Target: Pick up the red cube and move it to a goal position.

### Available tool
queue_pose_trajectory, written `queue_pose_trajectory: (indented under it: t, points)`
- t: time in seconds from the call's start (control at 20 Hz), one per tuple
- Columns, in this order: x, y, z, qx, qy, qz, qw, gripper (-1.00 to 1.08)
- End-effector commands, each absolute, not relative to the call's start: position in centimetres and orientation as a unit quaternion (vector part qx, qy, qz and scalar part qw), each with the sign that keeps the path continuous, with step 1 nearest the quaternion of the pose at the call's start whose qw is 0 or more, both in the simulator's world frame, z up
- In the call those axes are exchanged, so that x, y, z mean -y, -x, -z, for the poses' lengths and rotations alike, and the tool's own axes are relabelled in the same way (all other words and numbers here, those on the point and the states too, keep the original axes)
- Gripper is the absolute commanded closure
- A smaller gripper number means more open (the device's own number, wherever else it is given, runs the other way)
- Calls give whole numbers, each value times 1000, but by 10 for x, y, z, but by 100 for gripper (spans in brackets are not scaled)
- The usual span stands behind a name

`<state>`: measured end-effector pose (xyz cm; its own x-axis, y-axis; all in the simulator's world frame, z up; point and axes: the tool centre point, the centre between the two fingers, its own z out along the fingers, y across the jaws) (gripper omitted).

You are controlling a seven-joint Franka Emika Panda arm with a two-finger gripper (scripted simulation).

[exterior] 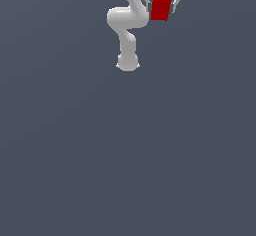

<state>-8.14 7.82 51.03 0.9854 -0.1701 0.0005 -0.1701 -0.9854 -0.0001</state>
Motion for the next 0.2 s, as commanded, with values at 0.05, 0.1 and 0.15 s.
queue_pose_trajectory:
  t: [0.05, 0.1, 0.15]
  points:
    - [-78, 81, -512, -85, 996, 0, 0, 108]
    - [-78, 81, -511, -85, 996, 0, 0, 108]
    - [-78, 81, -511, -85, 996, 0, 0, 108]
